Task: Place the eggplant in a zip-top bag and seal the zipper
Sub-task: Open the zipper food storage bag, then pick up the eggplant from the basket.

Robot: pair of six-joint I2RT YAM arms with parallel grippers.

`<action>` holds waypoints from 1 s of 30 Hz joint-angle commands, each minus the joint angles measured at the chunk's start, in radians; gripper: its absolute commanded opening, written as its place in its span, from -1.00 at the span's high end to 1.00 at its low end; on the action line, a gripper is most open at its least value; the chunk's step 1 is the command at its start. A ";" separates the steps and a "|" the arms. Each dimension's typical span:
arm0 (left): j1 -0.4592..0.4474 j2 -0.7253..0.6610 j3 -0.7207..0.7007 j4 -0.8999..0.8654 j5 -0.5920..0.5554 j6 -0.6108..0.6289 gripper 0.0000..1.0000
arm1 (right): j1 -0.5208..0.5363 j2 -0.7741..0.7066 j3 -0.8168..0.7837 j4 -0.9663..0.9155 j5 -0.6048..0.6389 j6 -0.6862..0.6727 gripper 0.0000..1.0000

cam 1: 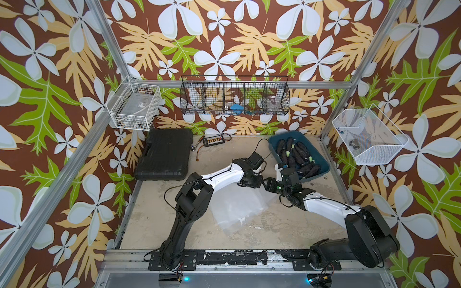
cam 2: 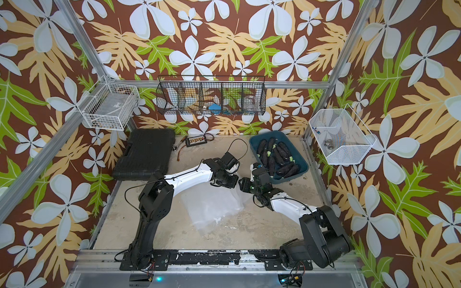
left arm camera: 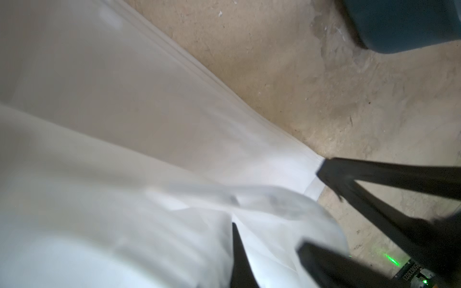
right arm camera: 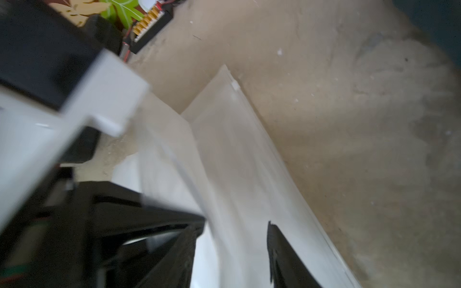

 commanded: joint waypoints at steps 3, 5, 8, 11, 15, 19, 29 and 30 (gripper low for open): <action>0.003 0.032 0.038 -0.022 -0.038 0.018 0.89 | -0.074 -0.079 0.120 -0.151 -0.086 -0.111 -0.19; 0.003 0.039 0.056 -0.030 -0.035 0.024 0.89 | -0.130 -0.089 0.134 -0.163 -0.049 -0.118 -0.22; 0.003 0.046 0.079 -0.041 -0.027 0.031 0.89 | -0.231 -0.045 0.143 -0.144 0.040 -0.124 -0.23; 0.002 0.041 0.090 -0.049 -0.027 0.038 0.89 | -0.309 0.058 0.175 -0.134 0.146 -0.150 -0.23; 0.003 0.025 0.085 -0.049 -0.019 0.045 0.89 | -0.343 0.208 0.257 -0.145 0.244 -0.205 -0.24; 0.002 0.006 0.071 -0.040 -0.016 0.046 0.89 | -0.359 0.294 0.305 -0.139 0.285 -0.234 -0.25; 0.001 -0.054 0.016 0.016 0.024 0.030 0.89 | -0.395 0.469 0.402 -0.137 0.258 -0.292 -0.14; 0.001 -0.058 0.013 0.020 0.024 0.030 0.89 | -0.395 0.482 0.406 -0.132 0.247 -0.296 -0.12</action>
